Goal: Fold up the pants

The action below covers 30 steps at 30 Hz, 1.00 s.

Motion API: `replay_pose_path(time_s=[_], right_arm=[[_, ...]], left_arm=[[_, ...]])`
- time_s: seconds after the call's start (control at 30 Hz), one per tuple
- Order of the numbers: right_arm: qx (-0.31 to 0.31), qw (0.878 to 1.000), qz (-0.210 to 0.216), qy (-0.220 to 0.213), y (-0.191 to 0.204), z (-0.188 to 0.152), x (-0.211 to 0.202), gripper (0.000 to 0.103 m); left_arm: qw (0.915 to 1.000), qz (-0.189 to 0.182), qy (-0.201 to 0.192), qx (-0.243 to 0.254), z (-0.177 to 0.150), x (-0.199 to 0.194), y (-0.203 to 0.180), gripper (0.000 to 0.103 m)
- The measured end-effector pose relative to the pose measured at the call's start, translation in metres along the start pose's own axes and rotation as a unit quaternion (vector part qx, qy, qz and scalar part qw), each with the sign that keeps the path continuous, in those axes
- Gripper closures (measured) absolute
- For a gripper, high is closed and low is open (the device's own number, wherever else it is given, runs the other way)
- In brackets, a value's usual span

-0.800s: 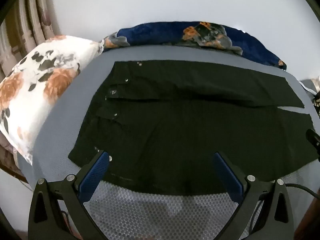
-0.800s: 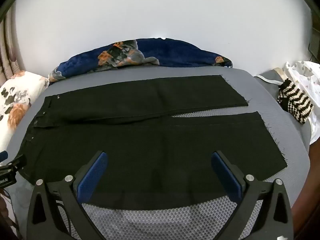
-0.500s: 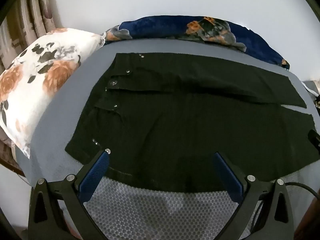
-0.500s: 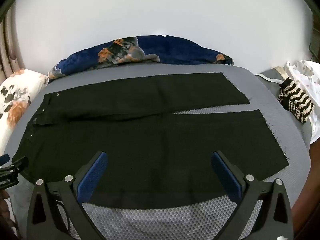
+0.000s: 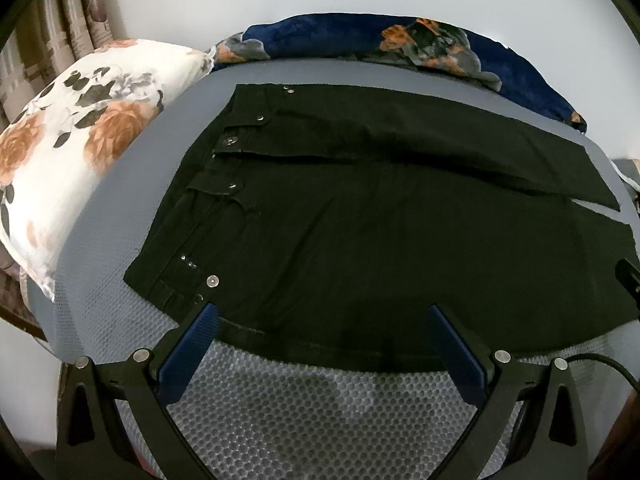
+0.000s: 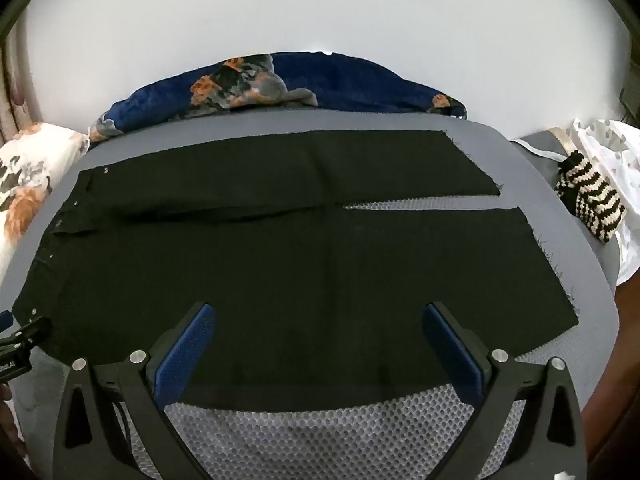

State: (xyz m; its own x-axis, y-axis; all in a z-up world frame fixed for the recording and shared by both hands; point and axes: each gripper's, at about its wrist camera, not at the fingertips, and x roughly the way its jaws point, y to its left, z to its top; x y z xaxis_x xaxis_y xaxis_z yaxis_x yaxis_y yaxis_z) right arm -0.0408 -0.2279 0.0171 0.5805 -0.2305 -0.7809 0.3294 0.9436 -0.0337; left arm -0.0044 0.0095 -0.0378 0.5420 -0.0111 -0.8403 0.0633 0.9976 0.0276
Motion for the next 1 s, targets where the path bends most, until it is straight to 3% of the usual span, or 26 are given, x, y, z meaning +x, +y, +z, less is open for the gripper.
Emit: replay_pose_path(time_s=[1.0], right_arm=[[-0.006, 1.000, 0.003, 0.007, 0.0078, -0.0024, 0.0015, 0.000]], left_arm=[[0.9998, 0.004, 0.004, 0.018, -0.0037, 0.0001, -0.0102, 0.001]])
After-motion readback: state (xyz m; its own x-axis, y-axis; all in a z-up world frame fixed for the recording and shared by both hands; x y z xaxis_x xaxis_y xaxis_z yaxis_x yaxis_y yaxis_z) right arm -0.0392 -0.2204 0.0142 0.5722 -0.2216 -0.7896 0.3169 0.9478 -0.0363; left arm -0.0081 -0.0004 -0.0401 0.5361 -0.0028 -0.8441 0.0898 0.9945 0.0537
